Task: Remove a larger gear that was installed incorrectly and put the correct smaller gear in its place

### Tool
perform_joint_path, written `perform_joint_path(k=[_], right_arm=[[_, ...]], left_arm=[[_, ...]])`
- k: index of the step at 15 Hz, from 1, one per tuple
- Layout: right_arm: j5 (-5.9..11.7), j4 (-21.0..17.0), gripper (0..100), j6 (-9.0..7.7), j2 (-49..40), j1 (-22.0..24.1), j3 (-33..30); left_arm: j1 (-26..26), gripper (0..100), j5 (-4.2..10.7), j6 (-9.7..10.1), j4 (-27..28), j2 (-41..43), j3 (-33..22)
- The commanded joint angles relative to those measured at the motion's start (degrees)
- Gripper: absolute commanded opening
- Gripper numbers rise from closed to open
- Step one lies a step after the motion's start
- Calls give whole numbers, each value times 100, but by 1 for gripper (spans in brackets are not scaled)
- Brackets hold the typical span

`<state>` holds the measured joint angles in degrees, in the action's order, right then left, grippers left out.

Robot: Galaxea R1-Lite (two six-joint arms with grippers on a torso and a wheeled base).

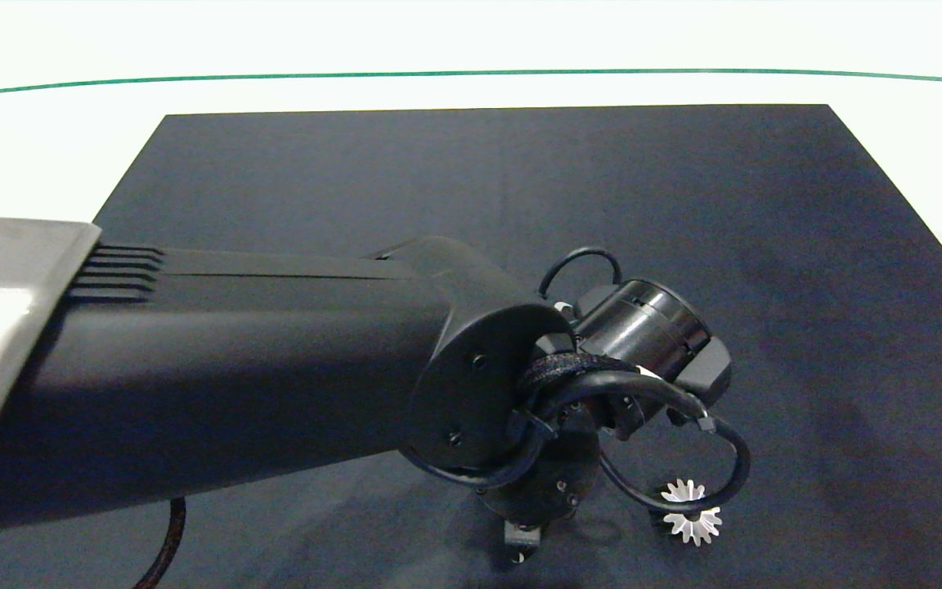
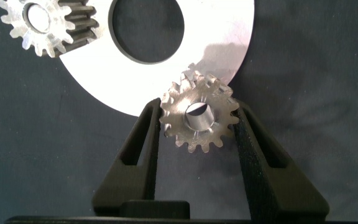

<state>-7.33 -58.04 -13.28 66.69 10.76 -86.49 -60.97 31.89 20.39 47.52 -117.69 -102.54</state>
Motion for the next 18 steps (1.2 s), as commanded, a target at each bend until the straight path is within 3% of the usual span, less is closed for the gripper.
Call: perform_joint_path(k=[1, 18], right_arm=[[-6, -32, 100, -8, 1, -4, 1], [-6, -32, 100, -17, -7, -13, 18]], left_arm=[[6, 25, 10, 17, 29, 97, 41], [146, 25, 19, 17, -226, 334, 603]])
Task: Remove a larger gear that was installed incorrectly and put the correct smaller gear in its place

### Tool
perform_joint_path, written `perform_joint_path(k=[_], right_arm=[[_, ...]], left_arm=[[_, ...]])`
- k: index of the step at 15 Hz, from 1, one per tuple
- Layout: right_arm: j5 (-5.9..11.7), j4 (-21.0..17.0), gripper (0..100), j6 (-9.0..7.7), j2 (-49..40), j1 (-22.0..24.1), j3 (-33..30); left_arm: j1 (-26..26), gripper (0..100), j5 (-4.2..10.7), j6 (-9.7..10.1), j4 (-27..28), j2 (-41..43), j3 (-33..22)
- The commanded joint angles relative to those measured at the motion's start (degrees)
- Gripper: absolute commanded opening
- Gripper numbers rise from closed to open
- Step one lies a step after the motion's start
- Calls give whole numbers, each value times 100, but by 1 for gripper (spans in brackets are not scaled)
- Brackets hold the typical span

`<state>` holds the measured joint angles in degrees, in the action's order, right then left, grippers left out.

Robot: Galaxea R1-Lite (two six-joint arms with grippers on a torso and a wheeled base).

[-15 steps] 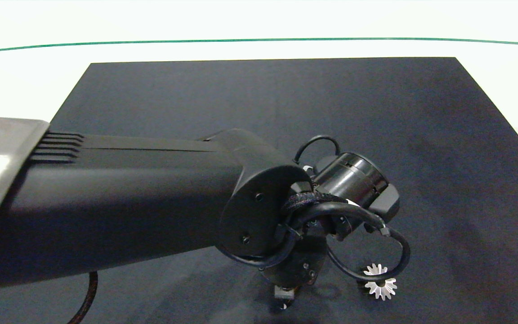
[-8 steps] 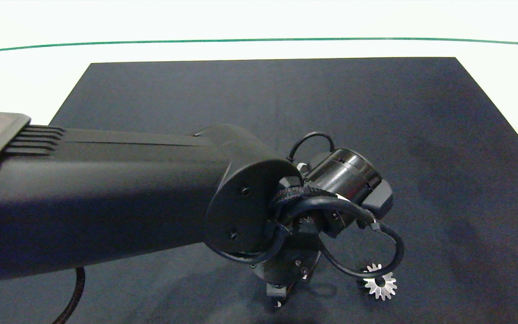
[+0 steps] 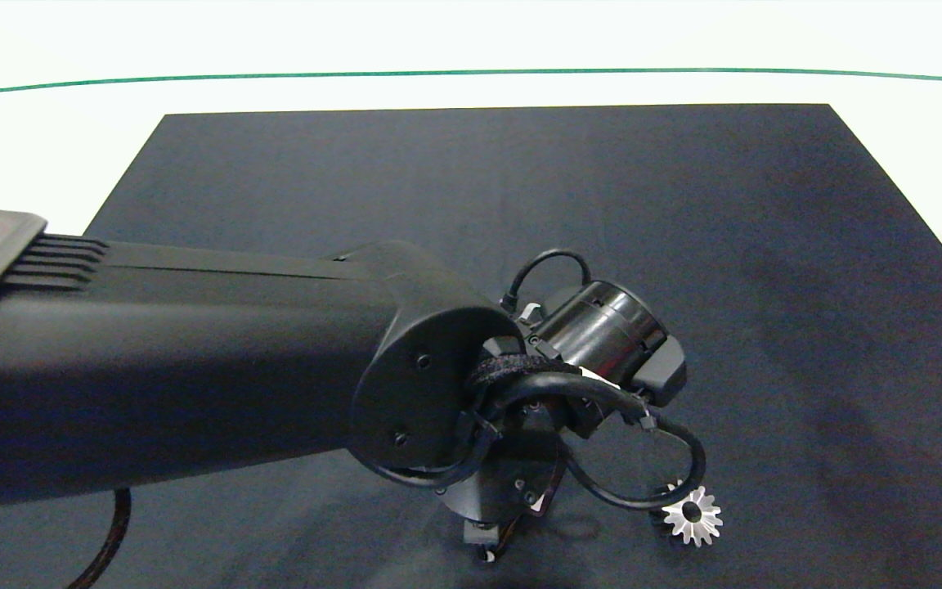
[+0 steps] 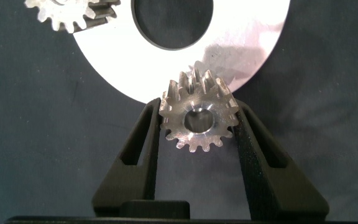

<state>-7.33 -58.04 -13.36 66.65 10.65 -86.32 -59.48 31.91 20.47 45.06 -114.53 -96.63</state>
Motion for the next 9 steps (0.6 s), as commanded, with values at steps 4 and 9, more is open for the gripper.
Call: perform_joint_path(k=[4, 9], right_arm=[[-6, -32, 100, -9, 6, -2, 1], [-6, -32, 100, -9, 6, -11, 1]], left_arm=[[-2, 100, 17, 10, 21, 36, 22], [-29, 100, 17, 27, 47, 185, 57]])
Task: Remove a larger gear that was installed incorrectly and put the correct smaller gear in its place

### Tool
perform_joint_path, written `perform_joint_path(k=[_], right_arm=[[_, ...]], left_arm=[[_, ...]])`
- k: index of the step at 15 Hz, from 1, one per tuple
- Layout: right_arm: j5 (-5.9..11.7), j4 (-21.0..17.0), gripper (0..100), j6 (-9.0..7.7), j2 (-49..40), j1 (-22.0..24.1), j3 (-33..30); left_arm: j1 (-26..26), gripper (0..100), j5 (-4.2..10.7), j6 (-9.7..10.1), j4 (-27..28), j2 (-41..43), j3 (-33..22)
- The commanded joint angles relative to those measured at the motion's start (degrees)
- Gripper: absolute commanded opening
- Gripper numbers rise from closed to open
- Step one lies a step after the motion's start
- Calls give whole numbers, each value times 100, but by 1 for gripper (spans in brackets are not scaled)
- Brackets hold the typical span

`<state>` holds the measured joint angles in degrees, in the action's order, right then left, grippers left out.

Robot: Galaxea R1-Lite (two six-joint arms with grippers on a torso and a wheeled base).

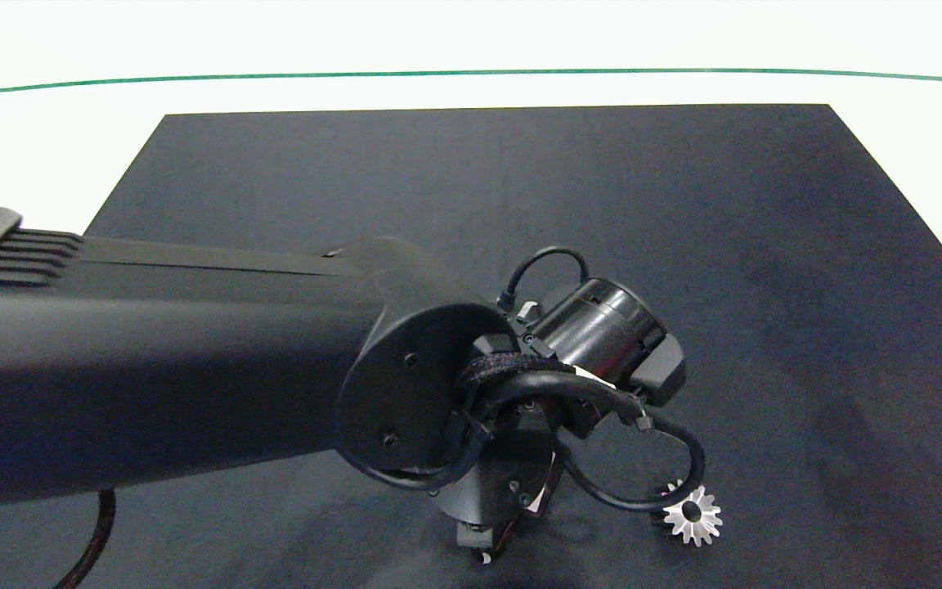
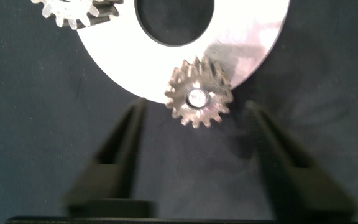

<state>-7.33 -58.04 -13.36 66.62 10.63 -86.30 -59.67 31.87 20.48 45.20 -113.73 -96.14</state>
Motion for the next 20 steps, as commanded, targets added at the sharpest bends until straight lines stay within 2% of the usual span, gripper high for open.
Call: perform_joint_path(k=[1, 4, 6, 8, 9, 11, 14, 16, 18, 20], right_arm=[[-6, -32, 100, -9, 9, -8, -1], [-6, -32, 100, -9, 18, -8, 8], [-6, -41, 100, -9, 18, -17, 8], [-6, -50, 100, -9, 9, -17, 16], [-6, -58, 100, -17, 18, -17, 25], [-6, -58, 100, -26, 9, -17, 104], [-6, -58, 100, -220, -44, -17, 324], [3, -50, 100, -220, -9, -17, 324], [3, -58, 100, -220, 0, -17, 342], [3, -32, 100, -228, 9, -17, 342]], left_arm=[[8, 100, 13, 53, 41, 219, 7], [237, 100, 13, 97, 164, 676, 7], [580, 100, 21, 211, 419, 1054, 7], [905, 100, 21, 334, 911, 1538, -37], [975, 100, 21, 527, 1087, 1810, -46], [1151, 100, 21, 764, 1606, 2399, -37], [1687, 100, 21, 1591, 2265, 3005, 16], [2118, 100, 21, 1986, 2397, 3225, 60], [2355, 100, 21, 2232, 2423, 3480, 323], [2513, 100, 21, 2153, 2458, 3621, 200]])
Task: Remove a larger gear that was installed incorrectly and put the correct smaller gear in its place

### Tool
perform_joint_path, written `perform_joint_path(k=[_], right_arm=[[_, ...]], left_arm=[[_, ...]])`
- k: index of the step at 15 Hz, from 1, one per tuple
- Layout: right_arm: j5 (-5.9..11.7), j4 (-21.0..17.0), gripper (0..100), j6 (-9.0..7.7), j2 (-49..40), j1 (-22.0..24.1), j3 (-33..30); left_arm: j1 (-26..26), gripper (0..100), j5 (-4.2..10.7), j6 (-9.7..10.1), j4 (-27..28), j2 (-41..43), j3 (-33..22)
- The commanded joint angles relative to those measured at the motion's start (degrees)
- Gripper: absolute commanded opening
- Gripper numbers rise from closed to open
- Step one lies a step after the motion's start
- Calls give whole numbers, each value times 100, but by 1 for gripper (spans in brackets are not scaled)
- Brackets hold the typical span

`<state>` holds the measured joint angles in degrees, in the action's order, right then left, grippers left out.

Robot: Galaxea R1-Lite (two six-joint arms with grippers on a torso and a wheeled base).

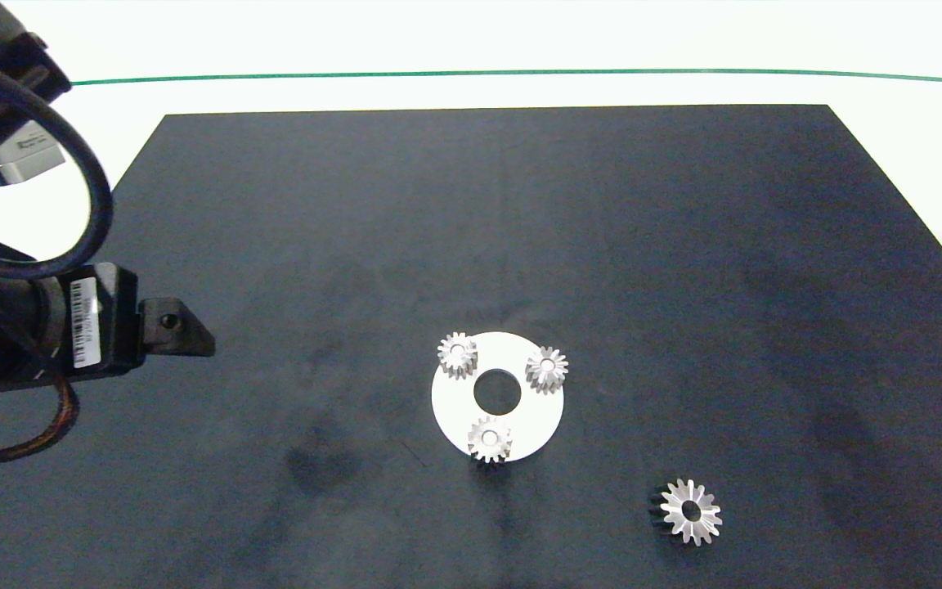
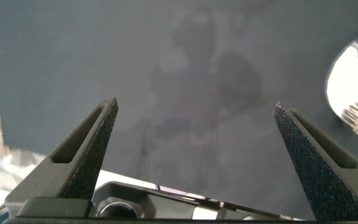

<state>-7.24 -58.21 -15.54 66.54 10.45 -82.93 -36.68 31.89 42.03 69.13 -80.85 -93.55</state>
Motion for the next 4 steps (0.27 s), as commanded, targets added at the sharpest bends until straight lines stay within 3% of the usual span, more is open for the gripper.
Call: perform_joint_path(k=[1, 4], right_arm=[[-14, -15, 100, -10, 0, 1, 5], [3, -6, 100, -28, -35, 1, 23]], left_arm=[[214, 100, 19, -46, 127, 412, -93], [223, 100, 19, -187, 215, 544, -49]])
